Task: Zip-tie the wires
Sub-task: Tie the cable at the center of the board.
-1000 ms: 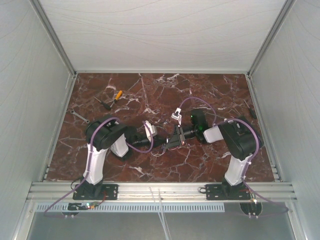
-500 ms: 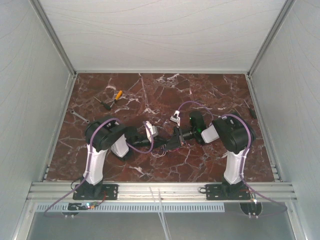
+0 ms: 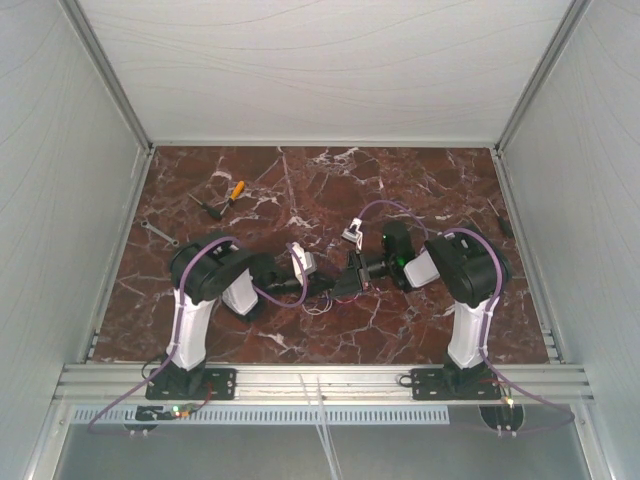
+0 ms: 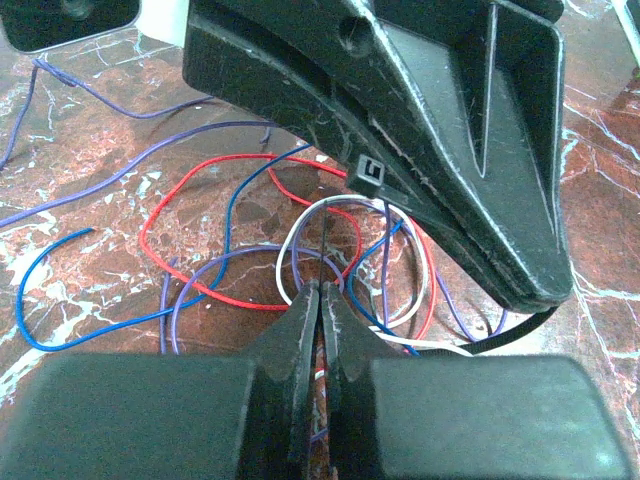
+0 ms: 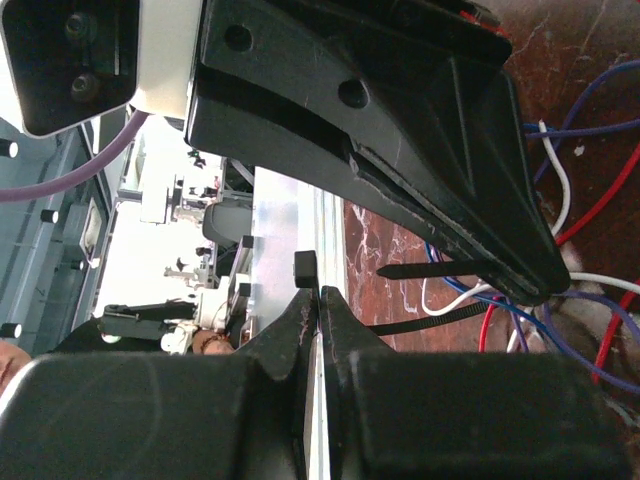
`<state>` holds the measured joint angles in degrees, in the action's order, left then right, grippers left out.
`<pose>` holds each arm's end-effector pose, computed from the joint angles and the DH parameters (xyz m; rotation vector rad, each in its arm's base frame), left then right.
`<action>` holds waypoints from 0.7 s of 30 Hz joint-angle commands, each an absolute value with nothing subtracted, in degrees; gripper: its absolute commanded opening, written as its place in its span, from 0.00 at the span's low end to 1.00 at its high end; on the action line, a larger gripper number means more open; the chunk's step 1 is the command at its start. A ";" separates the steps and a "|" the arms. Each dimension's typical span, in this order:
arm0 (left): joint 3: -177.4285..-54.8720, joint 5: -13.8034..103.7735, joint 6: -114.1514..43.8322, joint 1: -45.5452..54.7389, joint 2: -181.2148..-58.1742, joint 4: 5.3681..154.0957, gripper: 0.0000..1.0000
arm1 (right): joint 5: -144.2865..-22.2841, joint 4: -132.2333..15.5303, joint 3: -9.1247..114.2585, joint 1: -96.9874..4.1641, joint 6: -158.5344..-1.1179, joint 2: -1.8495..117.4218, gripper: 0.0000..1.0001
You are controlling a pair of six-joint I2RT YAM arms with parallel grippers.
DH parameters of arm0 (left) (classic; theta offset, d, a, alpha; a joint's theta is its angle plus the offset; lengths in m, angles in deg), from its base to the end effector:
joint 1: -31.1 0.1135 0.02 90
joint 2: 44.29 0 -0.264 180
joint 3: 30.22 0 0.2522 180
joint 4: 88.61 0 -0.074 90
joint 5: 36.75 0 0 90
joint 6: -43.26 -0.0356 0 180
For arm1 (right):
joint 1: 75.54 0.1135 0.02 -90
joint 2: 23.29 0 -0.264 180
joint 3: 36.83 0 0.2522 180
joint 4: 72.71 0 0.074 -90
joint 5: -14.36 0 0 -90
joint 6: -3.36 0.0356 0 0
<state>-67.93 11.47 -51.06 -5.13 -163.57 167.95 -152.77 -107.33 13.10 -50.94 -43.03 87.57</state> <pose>0.2169 -0.1883 0.0855 1.1071 1.3407 -1.0156 0.2674 0.1606 0.1035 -0.6560 2.1674 2.0465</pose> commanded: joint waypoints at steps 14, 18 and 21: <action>-68.06 10.97 -52.17 -5.42 -162.26 182.57 0.00 | -154.23 -119.67 11.20 -51.63 -36.25 92.64 0.00; -68.06 10.88 -52.24 -5.42 -162.32 182.57 0.00 | -154.22 -120.07 11.16 -51.68 -36.11 92.97 0.00; -68.09 10.88 -52.27 -5.47 -162.18 182.57 0.00 | -154.06 -120.12 11.25 -51.89 -35.97 93.12 0.00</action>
